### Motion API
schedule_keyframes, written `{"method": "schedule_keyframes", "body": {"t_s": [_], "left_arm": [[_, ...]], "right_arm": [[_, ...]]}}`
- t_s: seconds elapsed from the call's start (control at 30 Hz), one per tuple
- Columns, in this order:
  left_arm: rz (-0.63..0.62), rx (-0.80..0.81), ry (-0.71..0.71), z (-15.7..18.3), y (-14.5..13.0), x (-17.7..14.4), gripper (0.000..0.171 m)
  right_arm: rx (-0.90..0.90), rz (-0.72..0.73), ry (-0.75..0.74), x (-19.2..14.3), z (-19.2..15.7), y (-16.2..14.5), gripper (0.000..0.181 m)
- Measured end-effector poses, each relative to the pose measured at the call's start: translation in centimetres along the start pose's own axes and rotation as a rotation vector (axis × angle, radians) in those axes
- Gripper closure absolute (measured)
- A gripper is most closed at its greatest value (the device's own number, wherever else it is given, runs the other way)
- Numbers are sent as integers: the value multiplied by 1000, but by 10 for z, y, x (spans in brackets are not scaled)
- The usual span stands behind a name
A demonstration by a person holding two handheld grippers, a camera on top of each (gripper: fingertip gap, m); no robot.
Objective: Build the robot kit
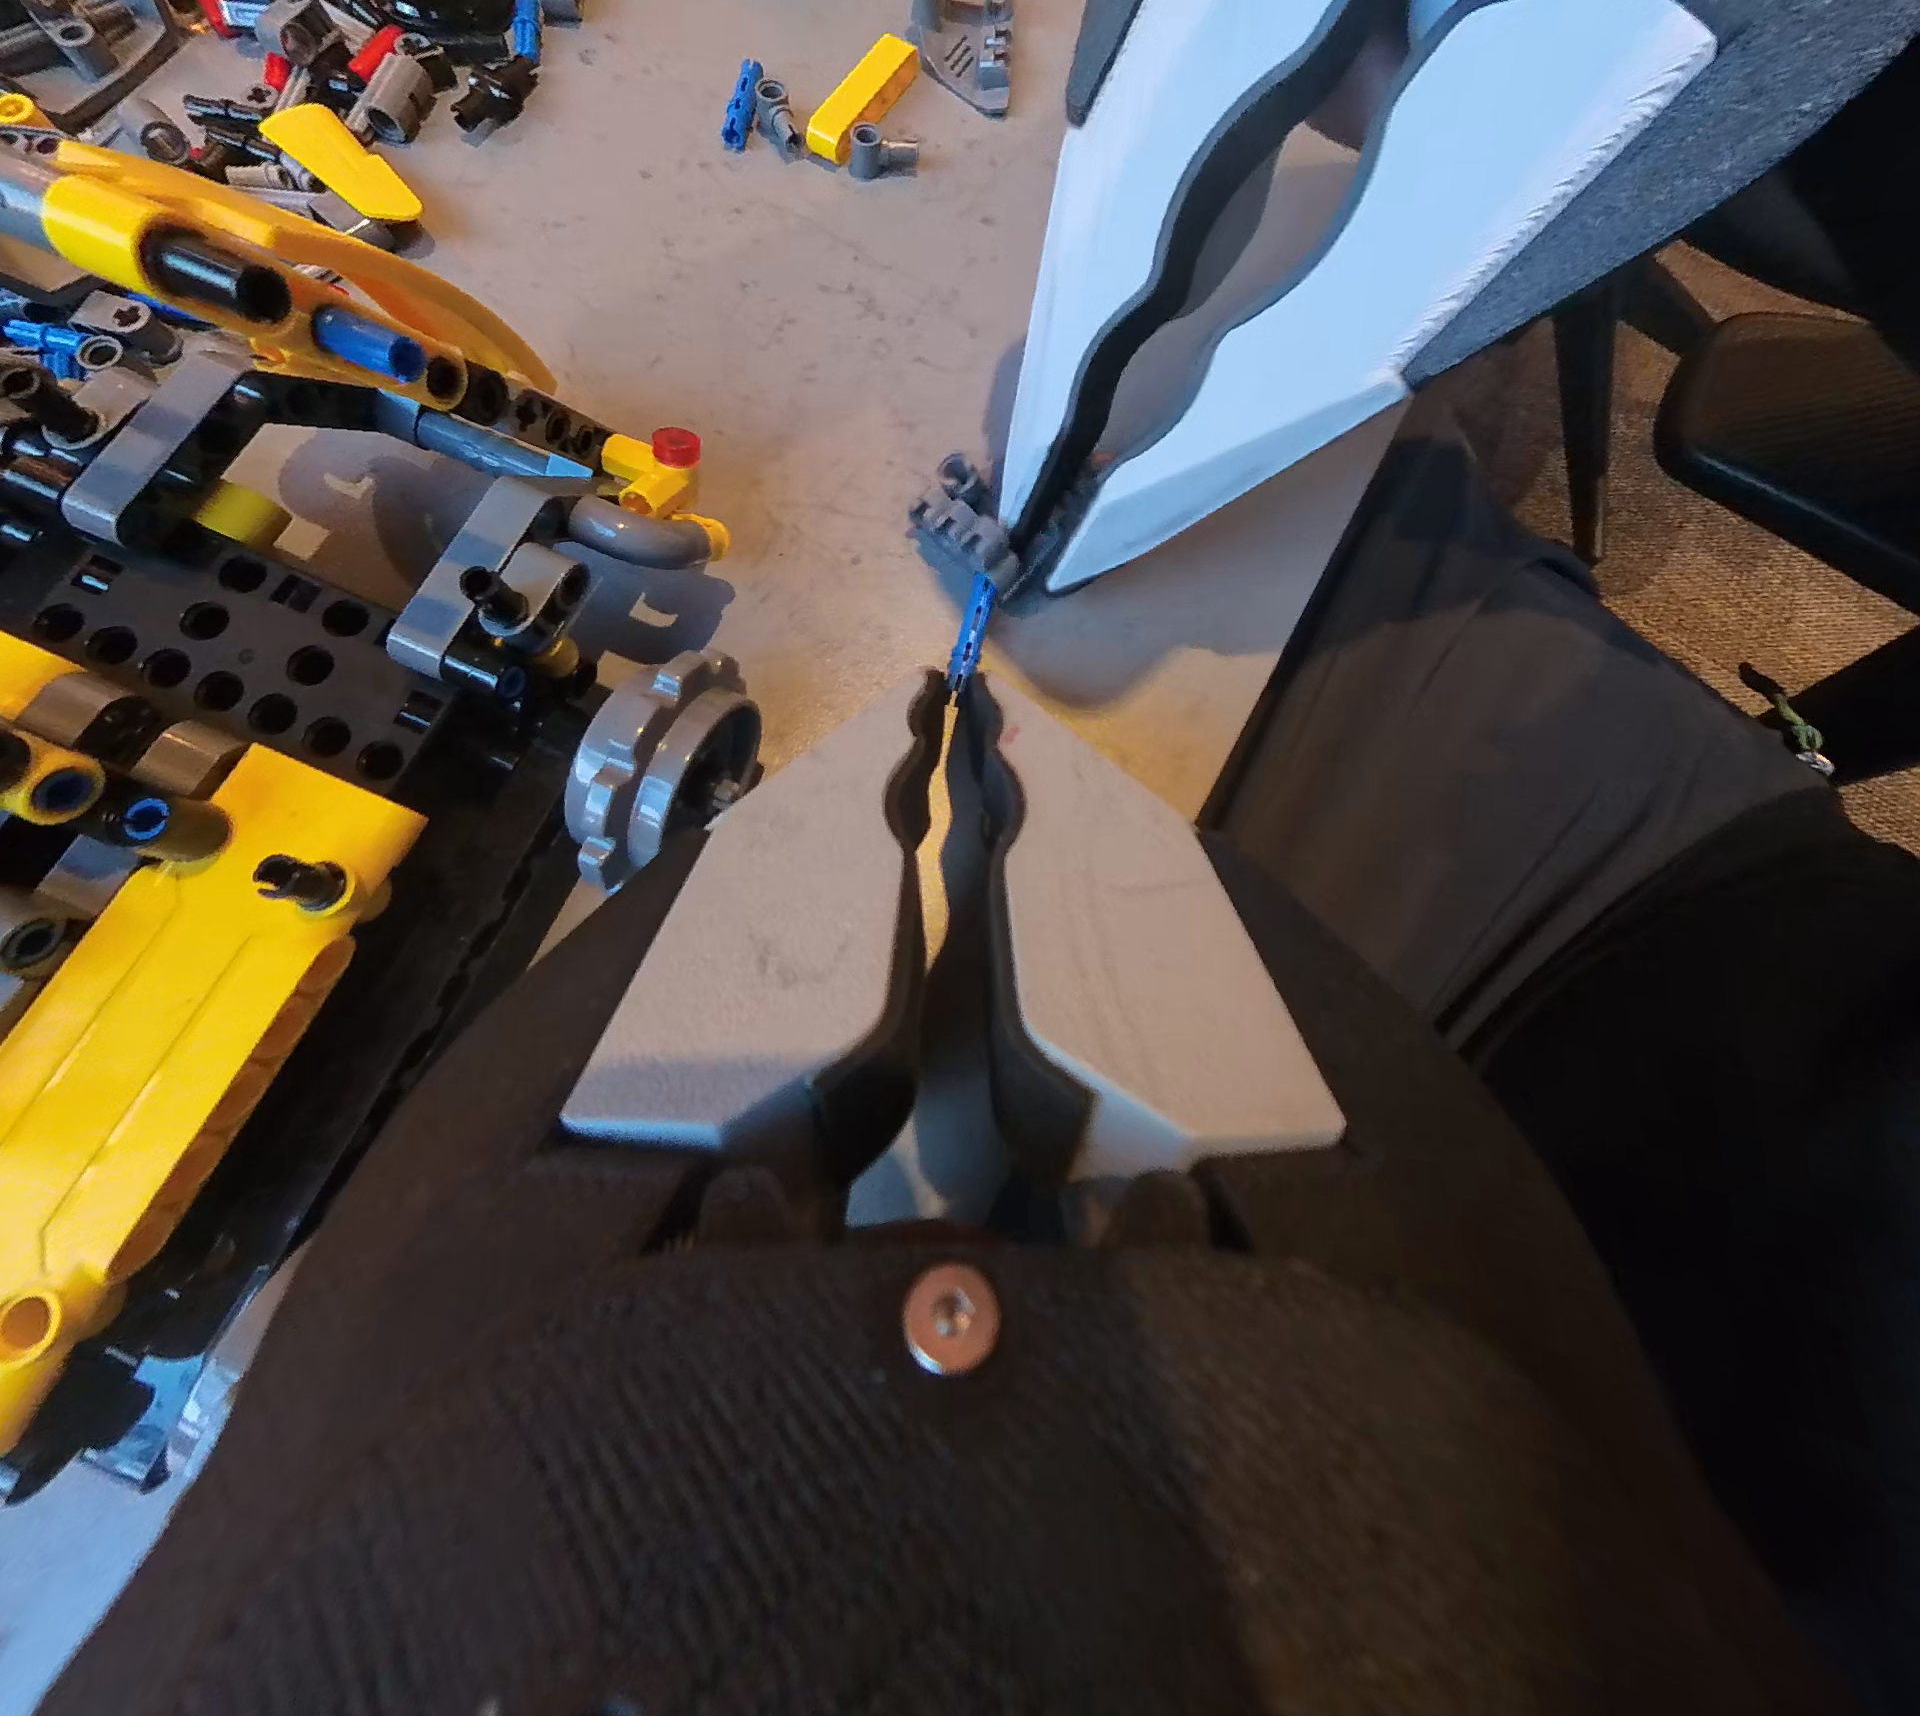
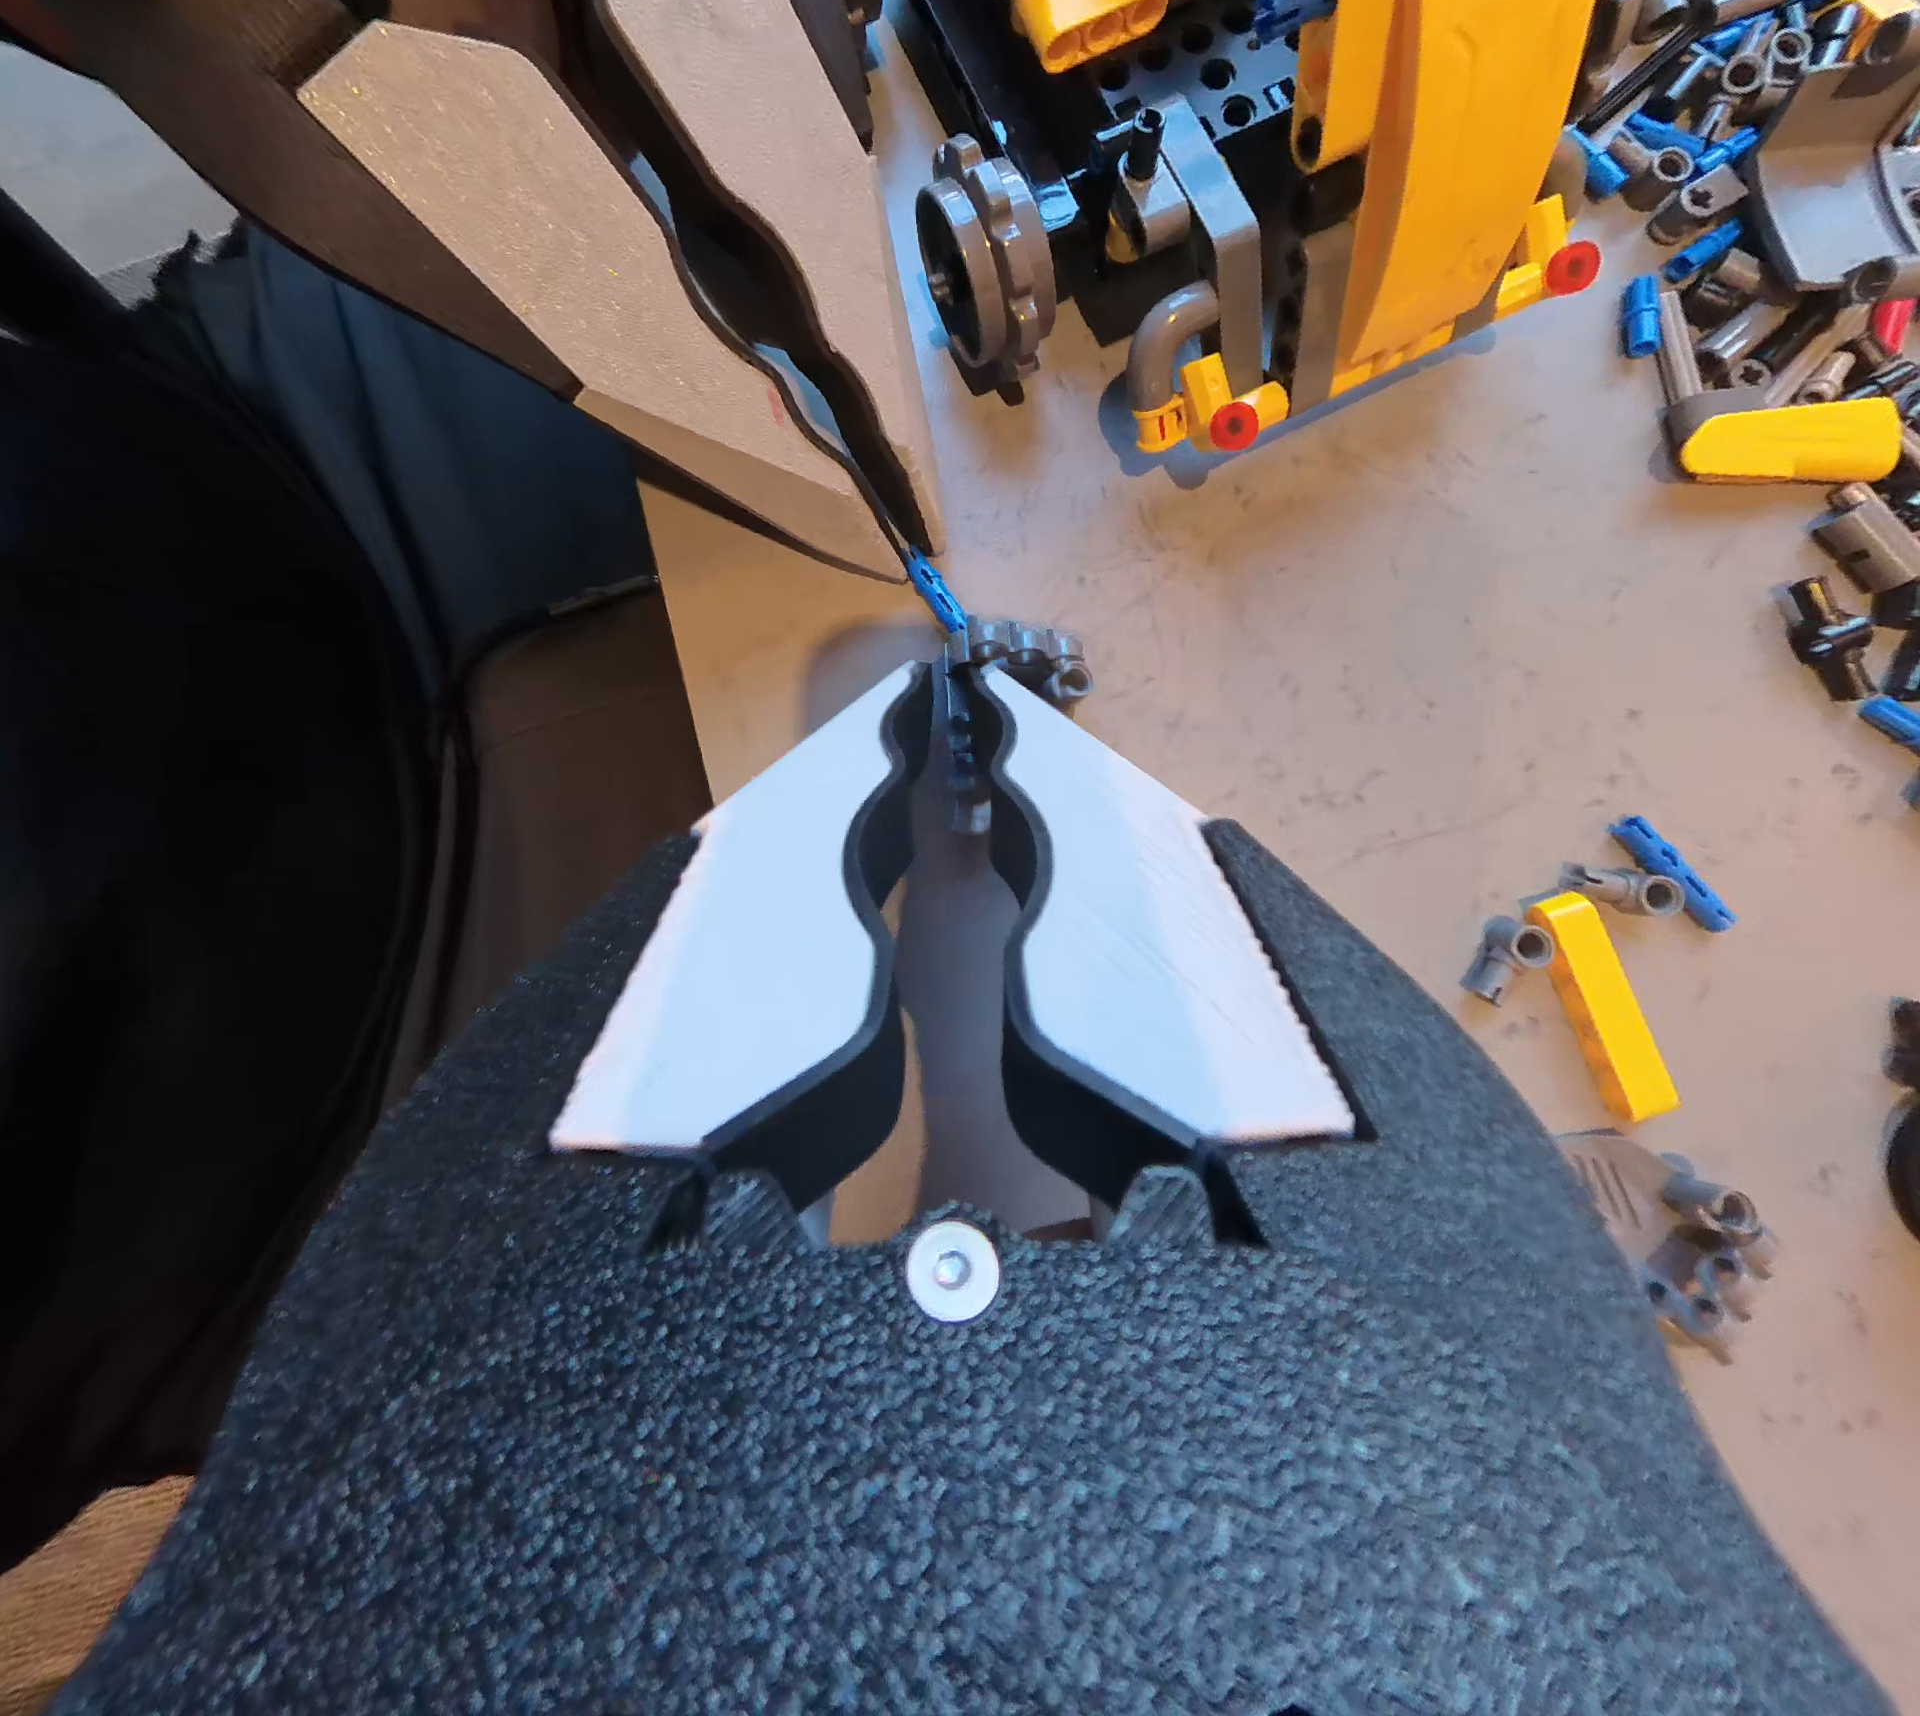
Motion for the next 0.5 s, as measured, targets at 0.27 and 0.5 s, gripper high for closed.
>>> {"method": "schedule_keyframes", "body": {"t_s": [0.27,0.5], "left_arm": [[-1,14,-28,1,0,0,169],[16,33,-61,3,1,-2,169]], "right_arm": [[-15,1,14,-9,1,-3,171],[-126,48,7,-18,0,-4,158]]}}
Point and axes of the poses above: each gripper's, where its closed fingertips meet, x out along the fingers, y out of its top, z = x × y across the jaws, the point moved 7 cm from there along -x, back along the fingers, and after that the axes turned 10 degrees about x, right-handed, at the moved point
